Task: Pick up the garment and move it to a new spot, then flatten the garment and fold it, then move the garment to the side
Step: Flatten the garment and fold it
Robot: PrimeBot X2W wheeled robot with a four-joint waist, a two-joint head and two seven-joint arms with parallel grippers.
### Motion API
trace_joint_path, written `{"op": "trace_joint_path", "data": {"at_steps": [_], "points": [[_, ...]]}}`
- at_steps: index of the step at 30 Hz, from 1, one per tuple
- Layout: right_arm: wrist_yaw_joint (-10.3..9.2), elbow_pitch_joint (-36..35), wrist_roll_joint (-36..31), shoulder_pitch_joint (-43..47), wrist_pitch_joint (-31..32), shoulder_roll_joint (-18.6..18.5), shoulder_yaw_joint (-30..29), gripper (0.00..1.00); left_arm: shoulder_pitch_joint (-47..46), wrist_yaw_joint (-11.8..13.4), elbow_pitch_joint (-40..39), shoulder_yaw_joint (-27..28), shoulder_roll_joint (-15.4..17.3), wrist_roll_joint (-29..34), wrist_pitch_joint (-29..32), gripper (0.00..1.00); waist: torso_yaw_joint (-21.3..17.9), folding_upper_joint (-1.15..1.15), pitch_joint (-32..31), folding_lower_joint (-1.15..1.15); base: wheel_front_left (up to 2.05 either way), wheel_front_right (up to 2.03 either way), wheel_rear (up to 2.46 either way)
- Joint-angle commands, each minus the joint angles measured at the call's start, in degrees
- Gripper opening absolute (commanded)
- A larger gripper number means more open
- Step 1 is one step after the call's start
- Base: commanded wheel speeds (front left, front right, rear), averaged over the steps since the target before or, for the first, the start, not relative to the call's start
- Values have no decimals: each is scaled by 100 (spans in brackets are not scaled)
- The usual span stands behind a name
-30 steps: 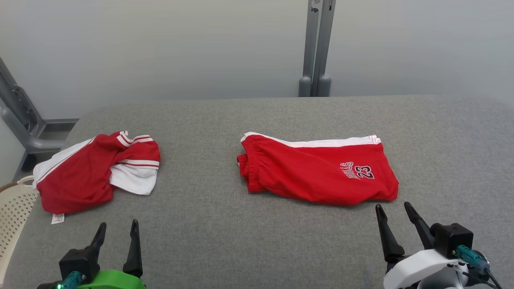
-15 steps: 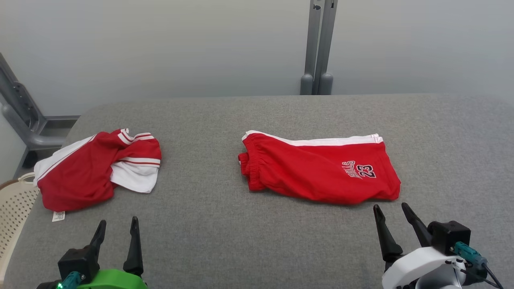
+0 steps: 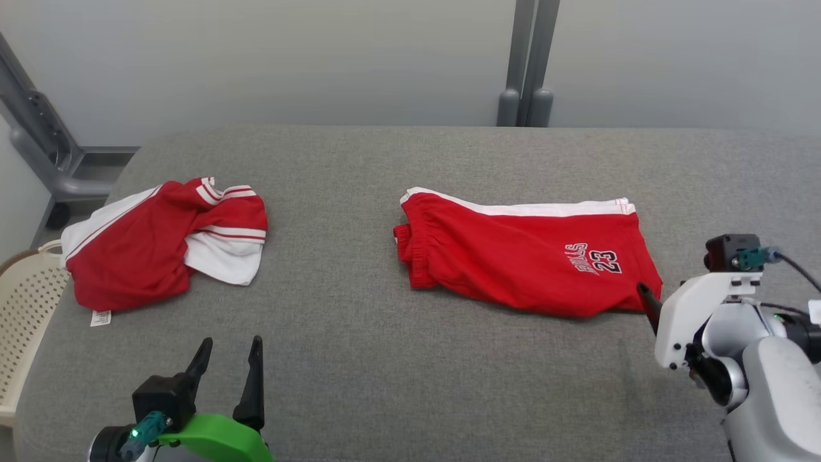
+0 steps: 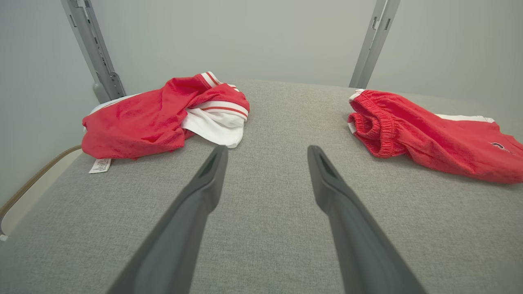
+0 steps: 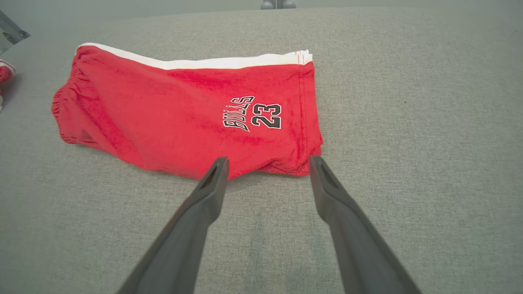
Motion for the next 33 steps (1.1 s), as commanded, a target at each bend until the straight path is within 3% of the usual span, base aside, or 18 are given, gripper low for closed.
{"op": "trace_joint_path", "data": {"at_steps": [1,8,17,33], "points": [[-4,103,-76,-178,237,-110,-61,100,-113,-50,-38,-50,-3,4,51,100,177,0,162,0,0,0,0],[-3,859,-244,-1271,1430,-758,-584,100,-454,-279,-207,-322,-86,85,98,100,636,0,746,0,0,0,0],[-4,1634,-608,-2088,2214,-919,-1062,100,-728,-366,-256,-466,-86,215,64,100,1004,0,1298,0,0,0,0],[-4,1939,-1062,-2569,2229,-1087,-1673,100,-1016,-363,-514,-610,-145,272,89,100,1220,0,1883,0,0,0,0]]}}
